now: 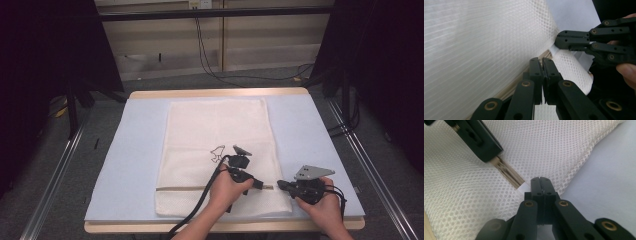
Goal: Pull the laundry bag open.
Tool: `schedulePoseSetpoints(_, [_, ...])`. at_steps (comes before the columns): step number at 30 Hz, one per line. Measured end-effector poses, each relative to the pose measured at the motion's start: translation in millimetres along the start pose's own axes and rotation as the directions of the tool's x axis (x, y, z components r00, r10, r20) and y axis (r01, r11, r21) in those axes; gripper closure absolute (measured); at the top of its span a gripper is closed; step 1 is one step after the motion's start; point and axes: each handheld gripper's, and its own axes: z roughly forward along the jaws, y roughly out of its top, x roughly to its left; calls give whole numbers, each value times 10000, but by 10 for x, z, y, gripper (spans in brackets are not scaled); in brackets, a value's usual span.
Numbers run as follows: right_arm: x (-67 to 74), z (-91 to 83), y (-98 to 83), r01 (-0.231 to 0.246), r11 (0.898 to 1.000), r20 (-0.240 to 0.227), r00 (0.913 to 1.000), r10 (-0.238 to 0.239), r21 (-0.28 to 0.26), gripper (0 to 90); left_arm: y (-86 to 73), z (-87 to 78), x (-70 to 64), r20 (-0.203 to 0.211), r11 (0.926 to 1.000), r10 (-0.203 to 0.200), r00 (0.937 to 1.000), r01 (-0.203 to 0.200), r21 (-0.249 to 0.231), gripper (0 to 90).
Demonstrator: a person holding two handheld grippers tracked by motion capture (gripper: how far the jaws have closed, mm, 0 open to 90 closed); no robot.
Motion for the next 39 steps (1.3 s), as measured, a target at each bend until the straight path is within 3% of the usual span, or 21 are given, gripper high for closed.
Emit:
schedulePoseSetpoints(1, [-1,-1,-1,-54,10000,-6,10000,54,4,900,-29,-65,30,-106,9996,-209,9997,207,-185,874])
schedulePoseSetpoints(3, [-3,-1,0,-62,10000,-26,10000,62,19,900,-82,-221,117,-101,9998,-150,9998,149,-154,874])
schedulePoseSetpoints(5, [-2,-1,2,-62,10000,-24,10000,62,40,900,-145,-372,194,-349,9992,-222,9991,211,-325,875])
schedulePoseSetpoints(11, [2,1,5,8,10000,5,10000,-8,29,900,-420,-862,502,-827,9962,-614,9947,560,-670,875])
schedulePoseSetpoints(16, [5,1,4,103,9999,50,9999,-103,31,900,-739,-1424,888,-1330,9826,-1486,9799,1312,-1312,874])
schedulePoseSetpoints(17, [7,0,3,115,9999,59,9999,-115,40,900,-798,-1524,947,-1392,9758,-1779,9742,1565,-1525,874])
schedulePoseSetpoints(18, [12,-1,2,107,9999,103,9999,-107,29,900,-851,-1619,1014,-1613,9745,-1847,9695,1594,-1579,874])
schedulePoseSetpoints(20, [20,-1,6,158,9999,151,9998,-159,61,900,-939,-1764,1121,-1656,9652,-2213,9610,1917,-1778,873])
schedulePoseSetpoints(21, [21,0,8,147,9999,163,9998,-148,77,900,-975,-1826,1165,-1925,9668,-2165,9571,1828,-1784,873])
schedulePoseSetpoints(22, [17,1,11,178,9998,162,9997,-179,83,900,-1013,-1879,1201,-1775,9614,-2346,9557,2011,-1879,872])
schedulePoseSetpoints(24, [16,1,7,107,9999,93,9999,-108,50,900,-1088,-1983,1279,-1961,9581,-2438,9498,2045,-2007,872])
schedulePoseSetpoints(26, [14,-1,3,68,10000,114,9999,-68,29,900,-1161,-2086,1354,-1840,9472,-2785,9427,2379,-2148,872])
schedulePoseSetpoints(28, [13,-1,4,38,10000,99,9999,-39,47,900,-1224,-2162,1419,-1738,9418,-2905,9410,2491,-2258,867])
schedulePoseSetpoints(29, [10,0,6,67,10000,79,9999,-67,43,900,-1249,-2183,1431,-1920,9392,-2952,9359,2474,-2382,863])
schedulePoseSetpoints(30, [9,0,6,40,10000,72,10000,-40,46,900,-1270,-2208,1452,-2130,9435,-2837,9349,2326,-2359,858])
schedulePoseSetpoints(31, [10,0,6,45,10000,73,10000,-45,45,900,-1289,-2219,1458,-1850,9366,-2985,9363,2500,-2457,858])
schedulePoseSetpoints(32, [9,1,4,58,10000,73,10000,-58,30,900,-1310,-2243,1477,-2095,9424,-2827,9360,2303,-2427,859])
schedulePoseSetpoints(34, [8,0,2,80,10000,69,9999,-80,15,900,-1342,-2250,1468,-1777,9323,-3056,9355,2560,-2554,859])
schedulePoseSetpoints(36, [6,-1,-4,55,10000,76,10000,-55,-11,900,-1357,-2254,1473,-1763,9326,-3045,9361,2553,-2550,860])
schedulePoseSetpoints(38, [2,-1,-6,24,10000,36,10000,-24,-33,900,-1366,-2282,1498,-1982,9403,-2825,9386,2301,-2509,860])
schedulePoseSetpoints(39, [3,-1,-7,9,10000,39,10000,-9,-48,900,-1372,-2267,1490,-1665,9299,-3097,9362,2616,-2586,861])
